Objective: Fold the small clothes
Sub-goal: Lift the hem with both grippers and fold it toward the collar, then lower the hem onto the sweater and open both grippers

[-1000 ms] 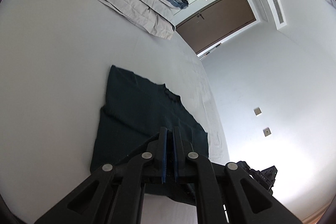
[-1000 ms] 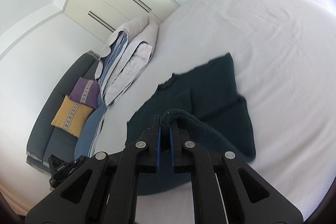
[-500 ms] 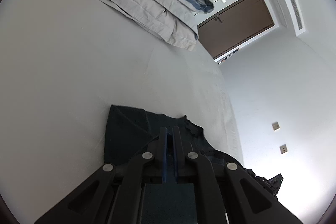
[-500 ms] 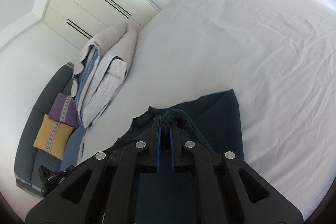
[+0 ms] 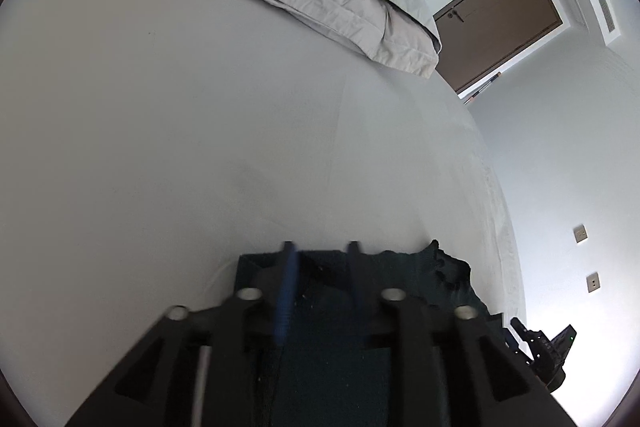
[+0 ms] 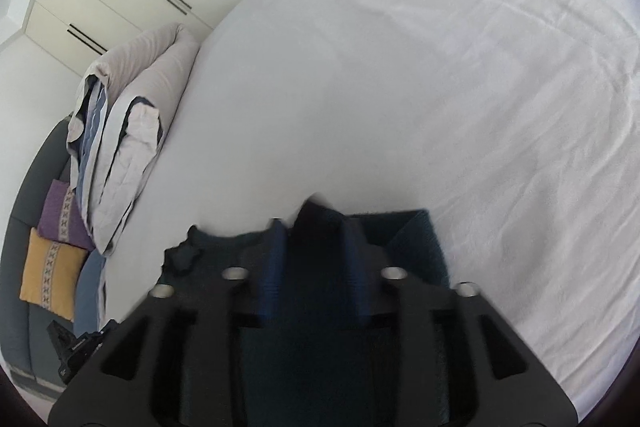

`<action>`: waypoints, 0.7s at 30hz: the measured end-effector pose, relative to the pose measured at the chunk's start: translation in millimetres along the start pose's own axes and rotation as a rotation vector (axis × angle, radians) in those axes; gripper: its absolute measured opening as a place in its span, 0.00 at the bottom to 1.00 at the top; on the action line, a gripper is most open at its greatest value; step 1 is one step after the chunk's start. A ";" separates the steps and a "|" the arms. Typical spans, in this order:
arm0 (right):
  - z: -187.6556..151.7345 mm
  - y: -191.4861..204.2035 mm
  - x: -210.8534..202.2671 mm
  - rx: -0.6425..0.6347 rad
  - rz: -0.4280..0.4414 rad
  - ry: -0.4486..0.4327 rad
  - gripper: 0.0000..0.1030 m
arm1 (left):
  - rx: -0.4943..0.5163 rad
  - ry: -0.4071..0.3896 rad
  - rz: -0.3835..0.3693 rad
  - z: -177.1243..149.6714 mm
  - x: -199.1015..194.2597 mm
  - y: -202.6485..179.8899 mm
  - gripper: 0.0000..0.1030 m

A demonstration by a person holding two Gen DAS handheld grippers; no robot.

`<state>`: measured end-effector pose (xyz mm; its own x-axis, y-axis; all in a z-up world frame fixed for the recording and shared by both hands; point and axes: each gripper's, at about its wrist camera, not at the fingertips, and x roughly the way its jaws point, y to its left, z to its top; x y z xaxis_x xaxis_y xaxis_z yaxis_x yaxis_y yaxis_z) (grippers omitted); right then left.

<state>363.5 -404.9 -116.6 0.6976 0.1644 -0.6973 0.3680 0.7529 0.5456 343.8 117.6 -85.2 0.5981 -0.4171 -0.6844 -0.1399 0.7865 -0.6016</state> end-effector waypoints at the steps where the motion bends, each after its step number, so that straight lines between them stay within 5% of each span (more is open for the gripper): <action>1: 0.5 -2.4 -2.2 0.002 -0.011 -0.025 0.45 | 0.000 -0.009 0.005 1.9 -2.1 -0.6 0.54; 2: 0.5 -5.2 -4.0 0.009 -0.015 -0.034 0.47 | 0.000 -0.027 0.005 3.5 -6.3 -1.4 0.63; 7: -6.7 -7.5 -23.7 -0.030 -0.042 -0.051 0.50 | 0.032 -0.056 0.014 -6.5 -29.0 -7.0 0.64; 16: -72.1 45.4 -38.7 -0.417 -0.197 0.007 0.49 | 0.282 -0.078 0.144 -87.5 -58.6 -29.2 0.64; 21: -99.0 30.9 -31.1 -0.443 -0.266 0.062 0.22 | 0.310 -0.074 0.215 -119.4 -64.1 -16.3 0.59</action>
<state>292.4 -323.6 -124.0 0.5727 -0.0415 -0.8187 0.2225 0.9691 0.1066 213.5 77.1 -80.7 0.6378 -0.2029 -0.7430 -0.0296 0.9575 -0.2868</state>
